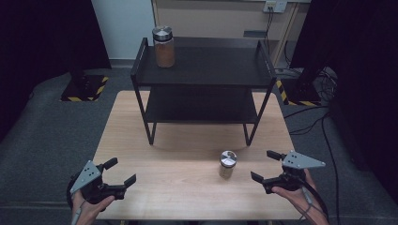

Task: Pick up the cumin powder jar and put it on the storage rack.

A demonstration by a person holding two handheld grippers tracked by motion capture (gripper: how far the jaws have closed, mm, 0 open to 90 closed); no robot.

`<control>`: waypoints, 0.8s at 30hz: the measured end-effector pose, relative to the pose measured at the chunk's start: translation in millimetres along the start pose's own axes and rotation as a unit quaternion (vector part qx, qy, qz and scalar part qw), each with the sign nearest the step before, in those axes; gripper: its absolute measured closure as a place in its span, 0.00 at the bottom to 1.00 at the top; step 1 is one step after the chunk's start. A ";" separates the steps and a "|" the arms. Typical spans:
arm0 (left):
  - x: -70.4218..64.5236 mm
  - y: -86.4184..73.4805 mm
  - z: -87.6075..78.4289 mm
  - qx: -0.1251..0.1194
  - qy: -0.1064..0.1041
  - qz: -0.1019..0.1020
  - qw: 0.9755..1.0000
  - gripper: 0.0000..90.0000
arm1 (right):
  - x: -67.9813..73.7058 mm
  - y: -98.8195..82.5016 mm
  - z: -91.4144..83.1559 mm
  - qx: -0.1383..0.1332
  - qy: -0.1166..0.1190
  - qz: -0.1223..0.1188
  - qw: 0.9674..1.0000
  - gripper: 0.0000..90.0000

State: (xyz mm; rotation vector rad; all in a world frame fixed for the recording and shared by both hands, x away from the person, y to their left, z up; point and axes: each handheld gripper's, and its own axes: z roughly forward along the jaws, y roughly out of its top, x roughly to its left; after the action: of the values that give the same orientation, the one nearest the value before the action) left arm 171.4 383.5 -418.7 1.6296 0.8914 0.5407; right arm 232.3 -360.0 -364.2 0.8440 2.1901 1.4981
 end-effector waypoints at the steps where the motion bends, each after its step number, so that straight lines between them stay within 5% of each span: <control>1: 0.1 -0.1 0.0 0.000 0.000 0.000 1.000 0.01 | -0.1 0.3 1.8 0.001 0.001 0.000 1.000 0.02; 24: -0.9 0.7 1.6 0.005 -0.005 0.005 1.000 0.01 | -7.6 6.9 58.7 0.042 0.031 -0.002 0.999 0.02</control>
State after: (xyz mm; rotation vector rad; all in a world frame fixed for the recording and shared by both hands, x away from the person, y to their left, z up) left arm 172.3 381.8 -418.4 1.6446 0.8810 0.5359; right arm 274.6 -321.2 -380.2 0.8284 2.3131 1.4581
